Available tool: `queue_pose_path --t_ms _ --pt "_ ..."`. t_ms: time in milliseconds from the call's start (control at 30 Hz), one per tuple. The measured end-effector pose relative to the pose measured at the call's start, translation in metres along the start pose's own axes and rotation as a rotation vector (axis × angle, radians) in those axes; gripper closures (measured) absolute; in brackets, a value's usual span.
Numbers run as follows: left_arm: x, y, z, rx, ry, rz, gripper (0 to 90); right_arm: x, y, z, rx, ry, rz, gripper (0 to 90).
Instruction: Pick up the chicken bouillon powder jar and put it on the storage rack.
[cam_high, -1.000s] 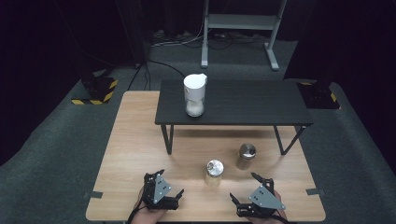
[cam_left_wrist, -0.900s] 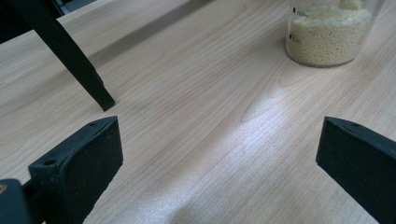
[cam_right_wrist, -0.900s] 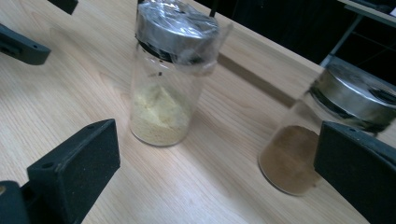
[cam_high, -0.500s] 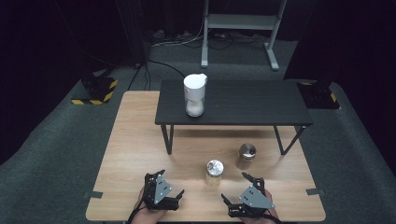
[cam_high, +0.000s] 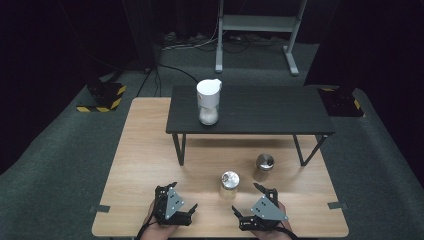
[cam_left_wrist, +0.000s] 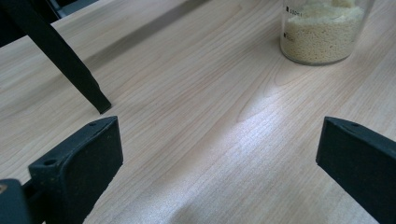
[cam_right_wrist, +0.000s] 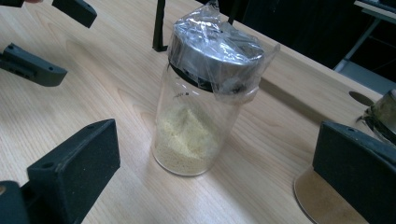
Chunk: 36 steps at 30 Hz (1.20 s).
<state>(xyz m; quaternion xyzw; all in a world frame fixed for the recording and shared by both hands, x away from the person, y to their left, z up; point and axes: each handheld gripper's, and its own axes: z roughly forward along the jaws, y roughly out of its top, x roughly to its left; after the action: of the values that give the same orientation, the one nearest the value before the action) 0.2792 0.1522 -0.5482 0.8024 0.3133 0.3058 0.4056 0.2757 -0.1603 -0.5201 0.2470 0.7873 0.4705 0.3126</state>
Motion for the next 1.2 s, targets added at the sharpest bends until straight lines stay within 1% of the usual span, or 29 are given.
queue_pose_path --t_ms 233,333,500,600,767,933,967,1067,1200 --pt "0.0 0.0 0.0 -0.002 -0.004 0.0 0.7 0.0 0.003 0.005 -0.005 0.013 0.021 0.0" --pt "0.0 0.0 0.0 -0.002 -0.006 0.001 0.8 -0.001 0.004 0.008 -0.009 0.014 0.022 0.0" --pt "0.0 0.0 0.0 -0.003 -0.011 0.004 0.7 -0.002 0.008 0.013 -0.016 0.023 0.041 0.0" --pt "0.001 0.0 0.0 -0.004 -0.016 -0.001 0.7 -0.003 0.01 0.016 -0.014 0.022 0.044 0.0" --pt "0.001 0.0 -0.001 -0.007 -0.018 -0.001 0.8 -0.004 0.012 0.018 -0.025 0.022 0.066 0.0" --pt "0.001 0.0 0.0 -0.004 -0.022 0.006 0.7 -0.005 0.014 0.022 -0.033 0.033 0.088 0.0" --pt "0.001 0.0 0.0 -0.004 -0.023 0.006 0.7 -0.006 0.014 0.024 -0.034 0.034 0.098 0.0" --pt "0.001 0.0 -0.001 -0.006 -0.025 0.001 0.7 -0.007 0.015 0.025 -0.038 0.038 0.111 0.0" --pt "0.001 0.0 -0.001 -0.007 -0.026 0.001 0.7 -0.007 0.016 0.028 -0.037 0.039 0.112 0.0"
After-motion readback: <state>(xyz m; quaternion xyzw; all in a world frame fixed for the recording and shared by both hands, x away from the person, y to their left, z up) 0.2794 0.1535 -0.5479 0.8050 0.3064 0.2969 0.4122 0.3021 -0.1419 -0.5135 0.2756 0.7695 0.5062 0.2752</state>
